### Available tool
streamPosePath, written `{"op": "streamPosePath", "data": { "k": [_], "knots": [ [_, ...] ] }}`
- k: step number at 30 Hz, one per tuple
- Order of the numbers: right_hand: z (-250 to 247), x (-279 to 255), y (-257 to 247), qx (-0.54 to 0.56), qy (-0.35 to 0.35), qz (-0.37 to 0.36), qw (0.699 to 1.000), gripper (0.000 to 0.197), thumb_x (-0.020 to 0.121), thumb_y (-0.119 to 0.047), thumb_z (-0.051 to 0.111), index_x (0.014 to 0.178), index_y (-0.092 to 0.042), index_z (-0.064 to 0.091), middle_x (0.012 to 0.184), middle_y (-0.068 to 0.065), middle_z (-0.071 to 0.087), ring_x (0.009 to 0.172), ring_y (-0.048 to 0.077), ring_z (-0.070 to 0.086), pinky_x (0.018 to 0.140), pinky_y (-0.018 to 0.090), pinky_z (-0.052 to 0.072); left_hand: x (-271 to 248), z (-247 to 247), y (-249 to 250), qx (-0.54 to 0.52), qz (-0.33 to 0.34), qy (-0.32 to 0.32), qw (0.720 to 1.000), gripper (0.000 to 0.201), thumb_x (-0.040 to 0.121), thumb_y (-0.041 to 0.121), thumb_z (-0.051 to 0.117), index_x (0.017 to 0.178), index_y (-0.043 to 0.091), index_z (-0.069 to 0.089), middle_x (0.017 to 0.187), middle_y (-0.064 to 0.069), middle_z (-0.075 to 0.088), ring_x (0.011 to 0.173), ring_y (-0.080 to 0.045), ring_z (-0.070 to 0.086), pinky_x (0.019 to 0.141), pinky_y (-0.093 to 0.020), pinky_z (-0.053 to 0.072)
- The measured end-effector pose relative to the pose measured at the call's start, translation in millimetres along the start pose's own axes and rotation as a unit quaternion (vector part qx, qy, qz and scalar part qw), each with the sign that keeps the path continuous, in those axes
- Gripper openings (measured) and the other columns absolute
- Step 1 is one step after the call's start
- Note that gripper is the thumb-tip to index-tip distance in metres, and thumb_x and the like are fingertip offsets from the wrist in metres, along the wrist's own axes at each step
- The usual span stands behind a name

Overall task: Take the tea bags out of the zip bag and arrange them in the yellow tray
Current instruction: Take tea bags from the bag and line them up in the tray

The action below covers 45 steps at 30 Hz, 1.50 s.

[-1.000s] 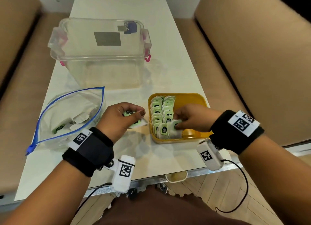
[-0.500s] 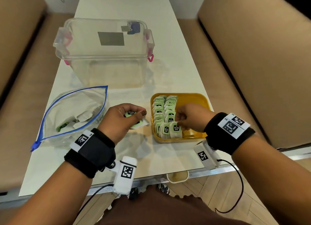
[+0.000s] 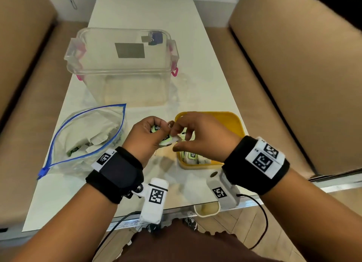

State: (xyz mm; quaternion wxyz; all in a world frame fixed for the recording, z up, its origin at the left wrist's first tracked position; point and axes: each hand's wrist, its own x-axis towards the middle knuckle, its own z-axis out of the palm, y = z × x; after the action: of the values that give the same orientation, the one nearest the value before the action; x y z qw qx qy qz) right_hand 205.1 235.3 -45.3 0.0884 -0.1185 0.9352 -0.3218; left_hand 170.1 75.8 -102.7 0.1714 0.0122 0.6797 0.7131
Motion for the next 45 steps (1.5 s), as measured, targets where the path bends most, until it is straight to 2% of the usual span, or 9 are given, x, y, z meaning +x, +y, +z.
{"op": "streamPosePath", "data": {
  "k": [8, 18, 22, 28, 31, 34, 38, 42, 45],
  "knots": [
    [11.4, 2.3, 2.8, 0.043, 0.079, 0.005, 0.996, 0.003, 0.086, -0.019, 0.064, 0.086, -0.017, 0.066, 0.078, -0.01, 0.066, 0.071, 0.009, 0.061, 0.064, 0.021, 0.048, -1.5, -0.3, 10.5, -0.076, -0.051, 0.009, 0.996, 0.039, 0.098, 0.037, 0.046, 0.077, 0.007, 0.06, 0.066, -0.005, 0.066, 0.061, -0.015, 0.063, 0.058, -0.024, 0.054],
    [7.0, 9.3, 14.7, 0.079, 0.214, 0.086, 0.97, 0.008, 0.083, -0.017, 0.066, 0.077, -0.013, 0.062, 0.067, -0.002, 0.062, 0.066, 0.018, 0.064, 0.062, 0.03, 0.051, -2.2, -3.0, 9.1, 0.025, 0.029, 0.03, 0.999, 0.016, 0.088, 0.019, 0.066, 0.077, 0.008, 0.062, 0.076, -0.007, 0.068, 0.074, -0.018, 0.066, 0.056, -0.027, 0.053],
    [9.3, 9.7, 8.6, 0.062, 0.214, 0.07, 0.972, 0.011, 0.083, -0.025, 0.068, 0.079, -0.014, 0.065, 0.07, -0.01, 0.061, 0.06, 0.005, 0.055, 0.056, 0.016, 0.04, -3.1, 2.2, 15.7, 0.047, 0.06, 0.004, 0.997, 0.012, 0.087, 0.024, 0.065, 0.084, 0.014, 0.07, 0.084, -0.016, 0.07, 0.08, -0.021, 0.066, 0.059, -0.027, 0.055],
    [13.2, 5.3, 3.9, 0.052, 0.188, 0.033, 0.98, 0.006, 0.081, -0.023, 0.073, 0.079, -0.018, 0.07, 0.084, -0.005, 0.065, 0.071, 0.012, 0.063, 0.067, 0.027, 0.05, -1.8, 4.2, 17.9, 0.066, 0.087, 0.011, 0.994, 0.012, 0.086, 0.027, 0.067, 0.081, 0.018, 0.072, 0.079, -0.01, 0.069, 0.072, -0.018, 0.065, 0.06, -0.032, 0.054],
    [8.7, 0.7, 7.2, 0.07, 0.196, 0.024, 0.978, 0.004, 0.083, -0.023, 0.07, 0.081, -0.021, 0.072, 0.087, -0.006, 0.065, 0.072, 0.007, 0.061, 0.064, 0.021, 0.049, -2.8, 2.5, 16.6, 0.06, 0.089, 0.013, 0.994, 0.014, 0.09, 0.026, 0.063, 0.086, 0.016, 0.072, 0.077, -0.009, 0.069, 0.07, -0.02, 0.061, 0.061, -0.034, 0.053],
    [-0.1, -3.1, 14.6, 0.134, 0.226, 0.063, 0.963, 0.01, 0.086, -0.025, 0.067, 0.095, -0.022, 0.067, 0.092, -0.007, 0.065, 0.069, 0.003, 0.057, 0.06, 0.012, 0.044, -6.3, 2.9, 19.5, 0.017, 0.075, 0.005, 0.997, 0.013, 0.091, 0.023, 0.061, 0.083, 0.016, 0.069, 0.07, -0.003, 0.067, 0.062, -0.011, 0.059, 0.054, -0.025, 0.05],
    [-1.6, -6.0, 17.5, 0.233, 0.132, 0.067, 0.961, 0.009, 0.089, -0.018, 0.065, 0.096, -0.012, 0.069, 0.085, 0.004, 0.07, 0.07, 0.023, 0.06, 0.067, 0.032, 0.051, -9.3, 5.6, 23.4, -0.054, 0.064, -0.02, 0.996, 0.013, 0.086, 0.025, 0.06, 0.083, 0.014, 0.066, 0.066, 0.002, 0.063, 0.057, -0.009, 0.054, 0.049, -0.021, 0.045],
    [-4.4, -8.7, 15.1, 0.333, 0.136, 0.057, 0.931, 0.007, 0.087, -0.005, 0.065, 0.085, -0.011, 0.062, 0.075, 0.006, 0.067, 0.071, 0.016, 0.063, 0.061, 0.02, 0.047, -11.3, 4.8, 24.0, -0.04, 0.083, -0.011, 0.996, 0.015, 0.078, 0.032, 0.063, 0.079, 0.017, 0.067, 0.065, 0.004, 0.063, 0.057, -0.008, 0.053, 0.05, -0.02, 0.045],
    [-8.0, -10.0, 13.7, 0.382, 0.12, 0.068, 0.914, 0.014, 0.085, -0.005, 0.068, 0.096, -0.01, 0.062, 0.075, 0.006, 0.067, 0.07, 0.017, 0.064, 0.059, 0.022, 0.048, -11.8, 4.0, 22.3, -0.059, 0.083, -0.014, 0.995, 0.014, 0.078, 0.03, 0.063, 0.081, 0.017, 0.069, 0.067, 0.002, 0.064, 0.058, -0.009, 0.054, 0.049, -0.02, 0.043]
  ]
}}
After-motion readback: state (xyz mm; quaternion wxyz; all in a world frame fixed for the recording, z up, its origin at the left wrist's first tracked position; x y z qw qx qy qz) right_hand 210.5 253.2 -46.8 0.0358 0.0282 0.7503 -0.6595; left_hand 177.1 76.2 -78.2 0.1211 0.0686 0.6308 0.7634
